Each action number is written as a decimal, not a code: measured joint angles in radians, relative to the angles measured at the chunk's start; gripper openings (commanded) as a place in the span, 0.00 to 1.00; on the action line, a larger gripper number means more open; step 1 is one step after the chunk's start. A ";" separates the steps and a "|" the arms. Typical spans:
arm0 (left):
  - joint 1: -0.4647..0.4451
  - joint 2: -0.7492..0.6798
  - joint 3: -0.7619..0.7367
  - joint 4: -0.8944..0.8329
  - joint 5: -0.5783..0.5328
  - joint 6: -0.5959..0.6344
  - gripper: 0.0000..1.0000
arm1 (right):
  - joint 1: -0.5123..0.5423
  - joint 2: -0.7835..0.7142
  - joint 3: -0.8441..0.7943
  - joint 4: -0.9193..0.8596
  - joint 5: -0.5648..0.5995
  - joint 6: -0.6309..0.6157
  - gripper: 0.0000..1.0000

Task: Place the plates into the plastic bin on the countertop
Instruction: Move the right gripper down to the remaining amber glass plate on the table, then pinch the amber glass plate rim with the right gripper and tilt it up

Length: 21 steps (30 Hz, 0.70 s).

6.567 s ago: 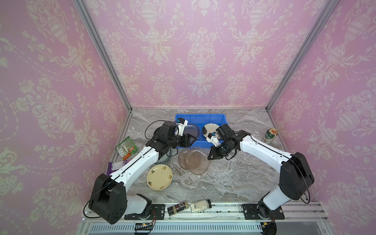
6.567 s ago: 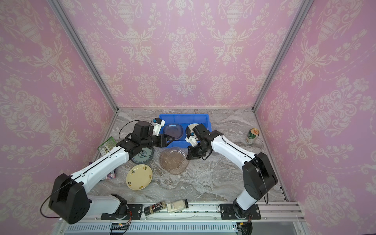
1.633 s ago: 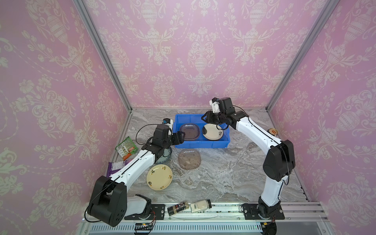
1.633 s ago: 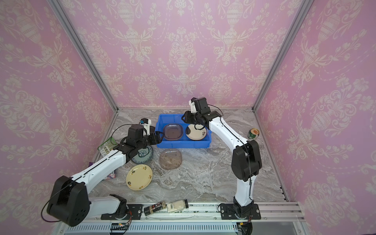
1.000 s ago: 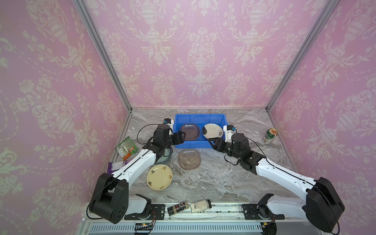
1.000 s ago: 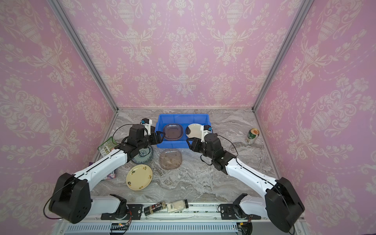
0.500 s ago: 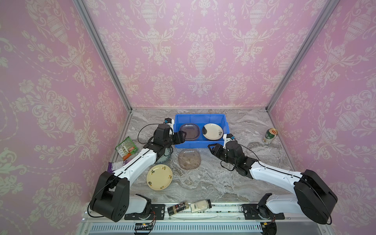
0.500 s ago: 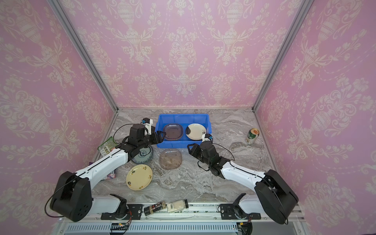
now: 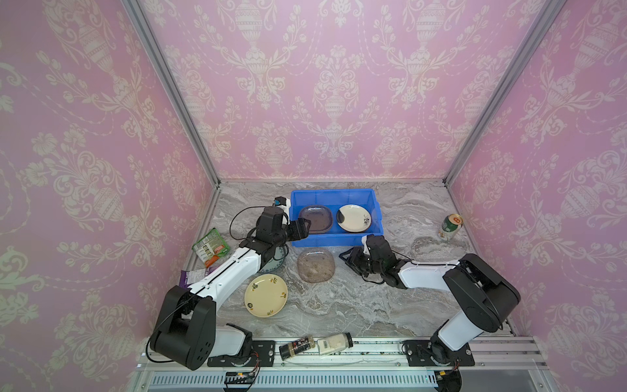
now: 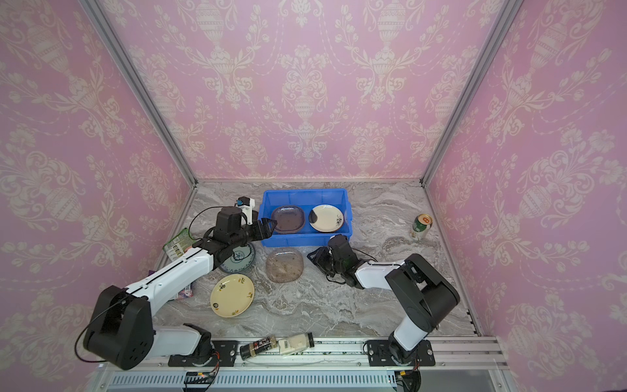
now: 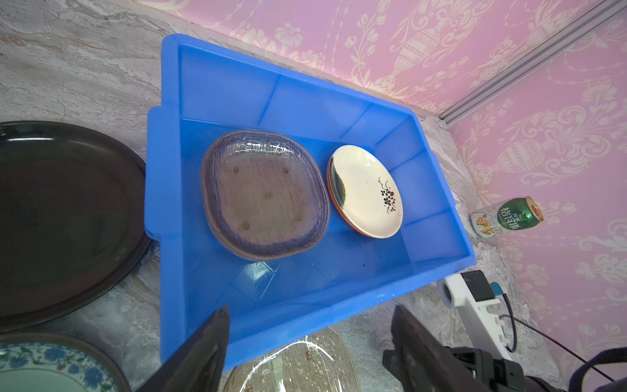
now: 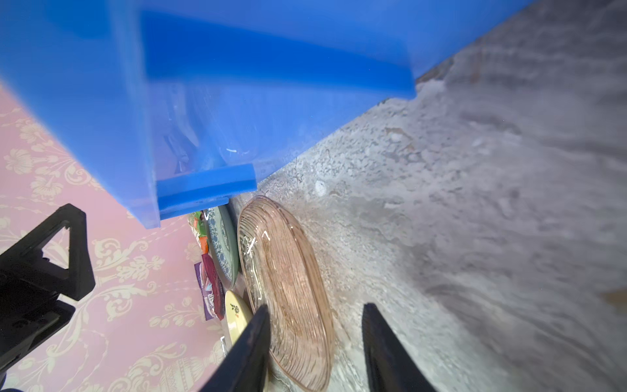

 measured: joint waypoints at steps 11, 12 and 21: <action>0.001 -0.008 0.000 -0.002 0.000 0.000 0.77 | 0.015 0.091 0.059 -0.015 -0.075 0.024 0.40; 0.001 -0.008 0.000 -0.003 0.000 0.000 0.77 | 0.019 0.091 0.068 -0.024 -0.076 0.021 0.40; 0.001 -0.008 0.000 0.001 0.000 0.000 0.78 | 0.039 0.101 0.125 -0.092 -0.099 0.009 0.37</action>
